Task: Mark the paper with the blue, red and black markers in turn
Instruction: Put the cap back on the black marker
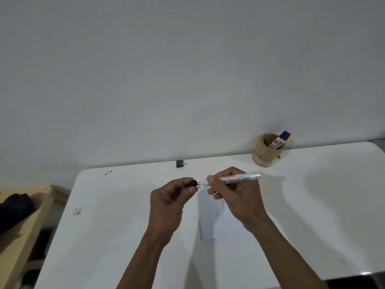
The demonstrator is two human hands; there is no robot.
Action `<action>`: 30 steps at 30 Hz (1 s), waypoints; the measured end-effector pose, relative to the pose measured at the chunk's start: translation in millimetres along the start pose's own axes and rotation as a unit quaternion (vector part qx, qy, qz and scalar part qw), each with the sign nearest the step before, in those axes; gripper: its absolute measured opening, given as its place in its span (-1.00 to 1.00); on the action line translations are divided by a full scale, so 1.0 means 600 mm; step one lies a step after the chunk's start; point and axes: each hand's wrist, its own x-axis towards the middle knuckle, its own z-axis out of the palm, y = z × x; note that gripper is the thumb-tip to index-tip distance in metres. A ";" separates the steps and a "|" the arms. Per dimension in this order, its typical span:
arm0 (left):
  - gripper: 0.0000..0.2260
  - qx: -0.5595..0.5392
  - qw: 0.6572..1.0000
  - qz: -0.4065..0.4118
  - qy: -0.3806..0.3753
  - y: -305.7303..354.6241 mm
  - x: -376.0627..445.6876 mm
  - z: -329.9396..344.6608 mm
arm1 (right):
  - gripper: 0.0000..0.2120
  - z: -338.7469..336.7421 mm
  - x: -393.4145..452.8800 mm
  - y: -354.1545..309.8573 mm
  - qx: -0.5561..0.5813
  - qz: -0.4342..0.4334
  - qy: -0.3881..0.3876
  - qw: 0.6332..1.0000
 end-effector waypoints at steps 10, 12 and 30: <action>-0.82 0.056 0.996 0.030 -0.060 0.016 -0.041 -0.039 | -0.83 0.021 -0.052 -0.011 -0.025 0.007 -0.025 0.999; -0.84 0.101 0.991 0.040 -0.084 0.023 -0.039 -0.042 | -0.81 0.016 -0.055 -0.020 -0.034 0.009 -0.034 0.999; -0.91 0.180 0.972 0.073 -0.133 0.029 -0.038 -0.028 | -0.71 -0.029 -0.073 -0.010 0.117 0.048 0.039 0.991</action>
